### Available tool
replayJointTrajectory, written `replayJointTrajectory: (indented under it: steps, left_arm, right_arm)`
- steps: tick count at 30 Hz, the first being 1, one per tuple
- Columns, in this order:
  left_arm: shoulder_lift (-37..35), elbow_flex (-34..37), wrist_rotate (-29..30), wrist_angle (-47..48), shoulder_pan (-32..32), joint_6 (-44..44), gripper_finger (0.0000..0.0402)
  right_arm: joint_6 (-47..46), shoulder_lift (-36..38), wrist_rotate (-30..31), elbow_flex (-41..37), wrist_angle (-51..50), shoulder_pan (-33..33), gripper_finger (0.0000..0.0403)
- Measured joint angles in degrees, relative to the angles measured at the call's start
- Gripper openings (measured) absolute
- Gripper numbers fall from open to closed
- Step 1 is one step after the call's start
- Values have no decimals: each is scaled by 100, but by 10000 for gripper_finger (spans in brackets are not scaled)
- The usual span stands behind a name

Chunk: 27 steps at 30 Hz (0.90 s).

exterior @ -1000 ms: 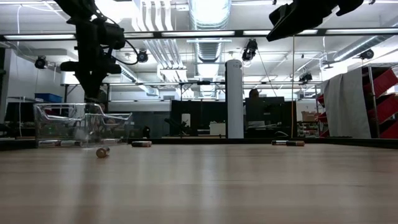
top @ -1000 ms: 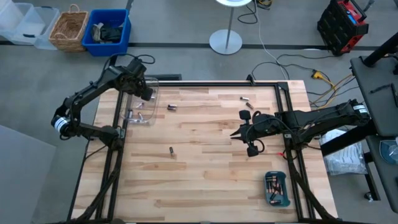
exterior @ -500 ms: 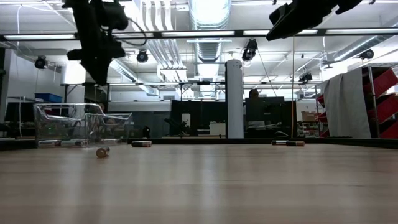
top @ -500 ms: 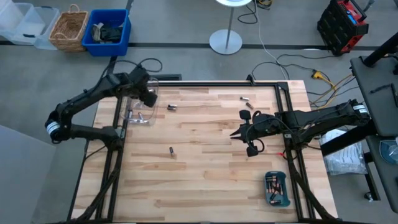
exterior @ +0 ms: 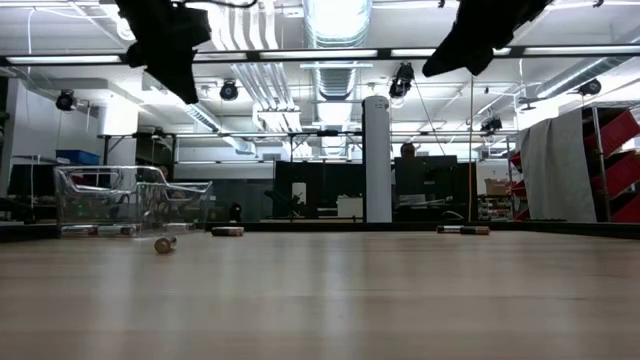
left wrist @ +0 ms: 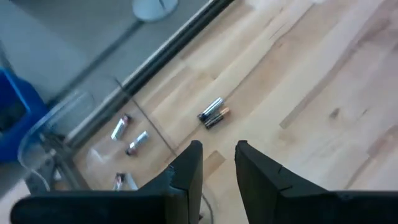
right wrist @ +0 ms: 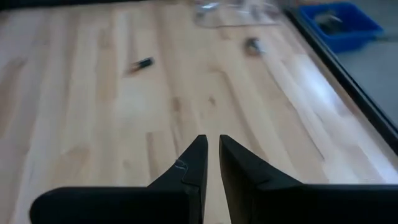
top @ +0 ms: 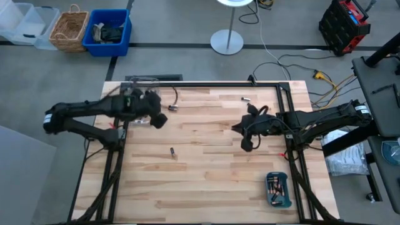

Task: Sort batteries
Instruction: Put the copper and black battery into the blue bin

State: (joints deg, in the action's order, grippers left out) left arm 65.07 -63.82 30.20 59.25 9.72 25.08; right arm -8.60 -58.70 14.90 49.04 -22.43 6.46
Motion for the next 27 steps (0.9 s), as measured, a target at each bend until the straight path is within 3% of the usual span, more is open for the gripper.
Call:
replayJointTrajectory:
  steps: [6,13,24,27]
  left_arm:
    - [66,326,1347,-374,-1262,360,75]
    - [69,775,2137,-1068,-2112,436,75]
    - [79,975,2188,-1017,-2155,499,75]
    - [77,975,2188,-1005,-2155,434,75]
  right_arm:
    - [-1119,0,716,0,-157,-32,34]
    - [-1736,-149,768,473,-967,-783,34]
    - [-1705,-1259,703,1730,-3449,-2536,34]
    - [-1474,-1504,310,1803,-3655,-2907,34]
